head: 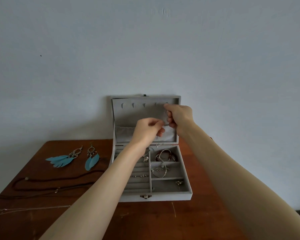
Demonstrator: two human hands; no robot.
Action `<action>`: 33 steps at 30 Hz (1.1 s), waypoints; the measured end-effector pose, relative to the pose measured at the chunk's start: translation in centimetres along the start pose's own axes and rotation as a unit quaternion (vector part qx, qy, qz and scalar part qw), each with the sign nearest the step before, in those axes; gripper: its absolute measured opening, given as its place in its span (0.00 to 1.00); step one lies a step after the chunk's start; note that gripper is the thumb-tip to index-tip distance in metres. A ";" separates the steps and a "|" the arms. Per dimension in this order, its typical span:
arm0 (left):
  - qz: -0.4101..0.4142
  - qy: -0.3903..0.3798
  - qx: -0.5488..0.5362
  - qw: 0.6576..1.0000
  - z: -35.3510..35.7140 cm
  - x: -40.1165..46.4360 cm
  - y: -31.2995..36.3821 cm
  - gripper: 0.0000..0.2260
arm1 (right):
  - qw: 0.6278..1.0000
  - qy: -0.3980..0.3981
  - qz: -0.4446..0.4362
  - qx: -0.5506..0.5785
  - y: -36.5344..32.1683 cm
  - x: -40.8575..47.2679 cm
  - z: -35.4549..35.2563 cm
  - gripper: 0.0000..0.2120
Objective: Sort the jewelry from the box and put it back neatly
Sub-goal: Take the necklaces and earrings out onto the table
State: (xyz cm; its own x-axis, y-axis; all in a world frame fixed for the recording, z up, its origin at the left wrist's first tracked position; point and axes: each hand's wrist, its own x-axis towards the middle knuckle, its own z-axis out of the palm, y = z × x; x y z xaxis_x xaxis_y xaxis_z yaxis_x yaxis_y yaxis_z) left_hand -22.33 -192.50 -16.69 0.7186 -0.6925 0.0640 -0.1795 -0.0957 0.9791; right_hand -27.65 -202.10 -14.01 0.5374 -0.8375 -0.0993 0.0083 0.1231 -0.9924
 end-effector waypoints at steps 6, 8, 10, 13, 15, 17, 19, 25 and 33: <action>0.002 0.021 -0.013 1.000 -0.6 0.2 0.2 0.06 | 0.999 0.026 -0.006 -0.038 -0.1 0.4 -0.2 0.08; 0.008 0.053 -0.012 0.999 -1.1 0.3 0.1 0.06 | 0.996 0.038 -0.020 -0.074 0.2 0.4 -0.4 0.09; 0.015 0.078 -0.011 0.997 -1.5 0.3 0.2 0.06 | 0.996 0.040 -0.015 -0.078 0.3 0.5 -0.4 0.09; 0.026 0.085 -0.008 0.996 -1.7 0.3 0.5 0.07 | 0.999 0.019 0.026 -0.032 0.3 0.6 -0.2 0.08; 0.027 0.077 -0.005 0.997 -1.8 0.1 0.7 0.07 | 0.999 0.006 0.049 0.002 0.4 0.6 -0.1 0.09; 0.017 0.053 0.006 0.998 -2.0 -0.3 0.6 0.07 | 0.998 0.012 0.054 0.024 0.6 0.6 -0.1 0.11; -0.010 0.012 0.025 1.000 -2.2 -0.7 0.5 0.06 | 0.998 0.030 0.046 0.038 0.8 0.5 -0.1 0.11; -0.060 -0.079 0.052 0.994 -2.0 -1.2 -0.1 0.06 | 0.997 0.064 0.020 0.040 1.1 0.6 0.2 0.15; -0.092 -0.014 -0.025 0.995 -2.2 -0.7 -0.4 0.07 | 0.997 0.037 0.028 0.067 1.2 0.4 -0.1 0.15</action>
State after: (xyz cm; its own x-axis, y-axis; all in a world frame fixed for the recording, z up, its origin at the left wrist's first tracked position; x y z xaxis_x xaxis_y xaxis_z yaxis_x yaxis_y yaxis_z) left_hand -21.23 -190.38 -16.71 0.7171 -0.6862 -0.1224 -0.0115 -0.1872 0.9823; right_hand -27.51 -202.36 -15.24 0.4773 -0.8633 -0.1638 0.0947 0.2358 -0.9672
